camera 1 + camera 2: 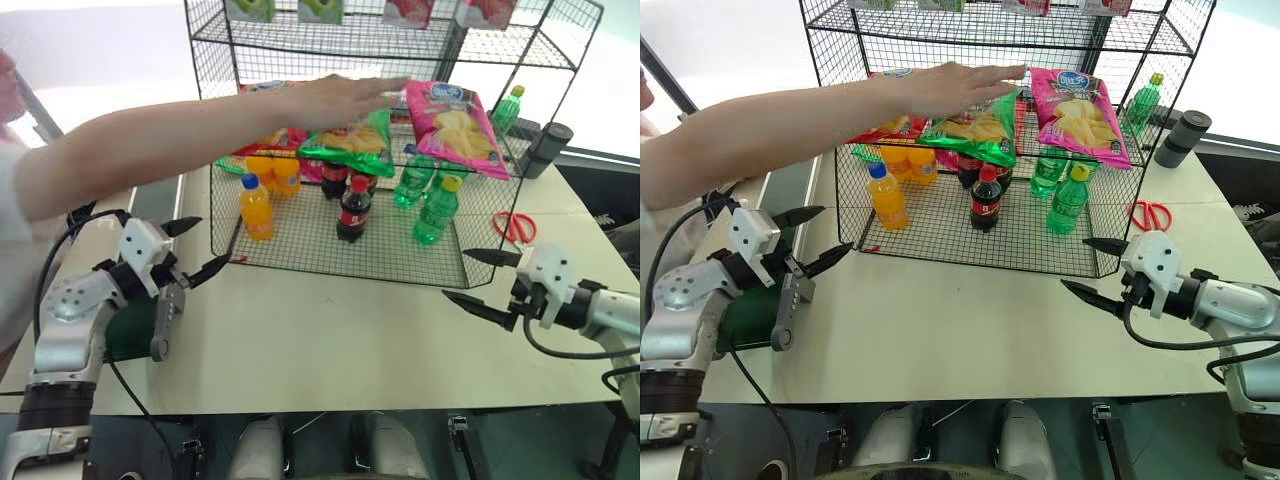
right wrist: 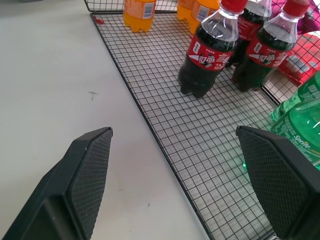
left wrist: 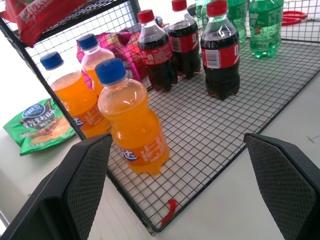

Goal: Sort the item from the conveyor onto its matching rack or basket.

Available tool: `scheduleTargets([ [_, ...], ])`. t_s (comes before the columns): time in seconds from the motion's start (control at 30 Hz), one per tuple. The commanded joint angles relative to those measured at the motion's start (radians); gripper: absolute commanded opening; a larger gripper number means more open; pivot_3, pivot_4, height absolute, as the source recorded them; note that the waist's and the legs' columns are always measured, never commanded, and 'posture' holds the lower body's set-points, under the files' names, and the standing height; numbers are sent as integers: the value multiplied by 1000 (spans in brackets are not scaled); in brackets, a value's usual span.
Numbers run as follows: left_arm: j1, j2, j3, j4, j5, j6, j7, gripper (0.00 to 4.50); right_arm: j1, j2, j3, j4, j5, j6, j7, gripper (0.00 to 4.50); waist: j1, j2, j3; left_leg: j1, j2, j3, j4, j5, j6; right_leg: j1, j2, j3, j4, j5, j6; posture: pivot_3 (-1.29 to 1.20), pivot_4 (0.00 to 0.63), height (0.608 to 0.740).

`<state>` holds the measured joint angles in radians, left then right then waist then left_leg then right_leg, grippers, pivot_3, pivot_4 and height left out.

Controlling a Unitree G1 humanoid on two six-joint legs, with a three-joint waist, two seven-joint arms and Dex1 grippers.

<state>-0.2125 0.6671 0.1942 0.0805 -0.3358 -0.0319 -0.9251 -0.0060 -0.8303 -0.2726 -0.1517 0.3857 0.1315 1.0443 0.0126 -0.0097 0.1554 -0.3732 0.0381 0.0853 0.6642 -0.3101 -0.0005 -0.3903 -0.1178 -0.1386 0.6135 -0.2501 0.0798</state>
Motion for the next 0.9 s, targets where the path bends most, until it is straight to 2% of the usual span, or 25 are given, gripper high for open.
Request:
scheduleTargets([
  [0.03,-14,6,6,-13,2,-28,-2,4500,-31,8,6,21,-8,-37,-2,4122,-1,0,0,0,0,0,0,0,0,0,0,0,0,0,0,0,150,740],
  [0.47,2,-11,-18,-28,6,-29,8,4500,-18,4,10,29,-24,-67,4,4122,1,0,0,0,0,0,0,0,-1,0,0,0,0,0,0,0,150,740],
  [0.9,-67,-28,-60,13,42,25,32,4500,34,11,3,-45,-21,-43,-47,4122,1,0,0,0,0,0,0,1,-1,1,0,0,0,0,0,0,150,740],
])
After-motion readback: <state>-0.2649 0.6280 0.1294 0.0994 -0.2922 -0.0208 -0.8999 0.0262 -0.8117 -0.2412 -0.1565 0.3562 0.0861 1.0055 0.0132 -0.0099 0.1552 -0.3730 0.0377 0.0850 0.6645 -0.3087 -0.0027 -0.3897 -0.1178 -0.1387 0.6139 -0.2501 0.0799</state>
